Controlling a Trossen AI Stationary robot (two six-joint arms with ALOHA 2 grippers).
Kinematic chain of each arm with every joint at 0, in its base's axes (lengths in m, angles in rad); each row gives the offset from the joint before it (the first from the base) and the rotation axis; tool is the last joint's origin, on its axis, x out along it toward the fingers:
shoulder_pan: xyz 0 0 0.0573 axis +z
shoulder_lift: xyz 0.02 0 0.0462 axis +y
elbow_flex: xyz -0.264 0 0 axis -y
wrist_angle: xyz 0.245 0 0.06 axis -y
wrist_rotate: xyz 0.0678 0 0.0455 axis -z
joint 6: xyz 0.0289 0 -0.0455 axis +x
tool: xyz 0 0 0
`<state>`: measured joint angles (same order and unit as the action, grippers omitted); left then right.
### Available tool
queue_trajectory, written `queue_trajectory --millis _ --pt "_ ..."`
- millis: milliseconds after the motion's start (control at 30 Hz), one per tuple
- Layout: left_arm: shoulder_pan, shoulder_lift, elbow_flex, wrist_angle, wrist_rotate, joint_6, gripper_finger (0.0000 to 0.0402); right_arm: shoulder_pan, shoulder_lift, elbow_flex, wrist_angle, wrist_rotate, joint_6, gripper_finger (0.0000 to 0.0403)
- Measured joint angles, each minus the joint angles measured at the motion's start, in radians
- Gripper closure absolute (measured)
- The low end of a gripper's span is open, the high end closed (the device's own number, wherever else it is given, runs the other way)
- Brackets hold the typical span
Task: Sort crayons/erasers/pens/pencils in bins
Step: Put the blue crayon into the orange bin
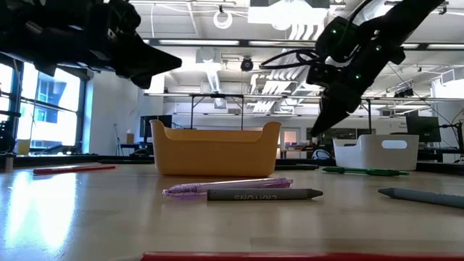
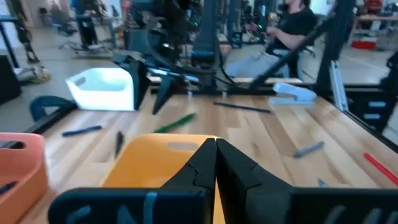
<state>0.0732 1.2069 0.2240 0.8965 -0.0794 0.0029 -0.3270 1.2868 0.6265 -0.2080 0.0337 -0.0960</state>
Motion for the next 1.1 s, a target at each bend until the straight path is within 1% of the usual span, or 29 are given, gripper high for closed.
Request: queue_trajectory --millis 100,233,333,433,567,733,867,1000,1100 --pt "0.020 -0.028 -0.021 0.009 -0.001 -0.016 0.0401 0.000 0.029 0.043 -0.022 -0.002 -0.042 0.0231" --pt "0.021 -0.032 -0.039 0.029 -0.016 -0.019 0.0401 -0.005 0.074 0.094 -0.051 -0.014 -0.116 0.0231" --pt "0.021 -0.032 -0.040 0.042 -0.020 -0.017 0.0402 -0.022 0.120 0.150 -0.092 -0.060 -0.152 0.0231" --pt "0.028 -0.032 -0.040 0.042 -0.022 -0.015 0.0401 -0.034 0.181 0.216 -0.166 -0.081 -0.169 0.0235" --pt "0.045 -0.032 -0.040 0.039 -0.023 -0.014 0.0401 -0.045 0.273 0.302 -0.260 -0.085 -0.239 0.0250" --pt "0.063 -0.032 -0.040 0.035 -0.033 -0.037 0.0401 -0.070 0.362 0.418 -0.431 -0.106 -0.272 0.0264" --pt "0.073 -0.032 -0.040 0.035 -0.038 -0.052 0.0401 -0.101 0.386 0.439 -0.436 -0.101 -0.307 0.0265" --pt "0.083 -0.032 -0.040 0.035 -0.045 -0.062 0.0401 -0.136 0.391 0.439 -0.431 -0.060 -0.336 0.0265" --pt "0.085 -0.032 -0.040 0.035 -0.045 -0.070 0.0401 -0.156 0.391 0.439 -0.421 -0.052 -0.373 0.0265"
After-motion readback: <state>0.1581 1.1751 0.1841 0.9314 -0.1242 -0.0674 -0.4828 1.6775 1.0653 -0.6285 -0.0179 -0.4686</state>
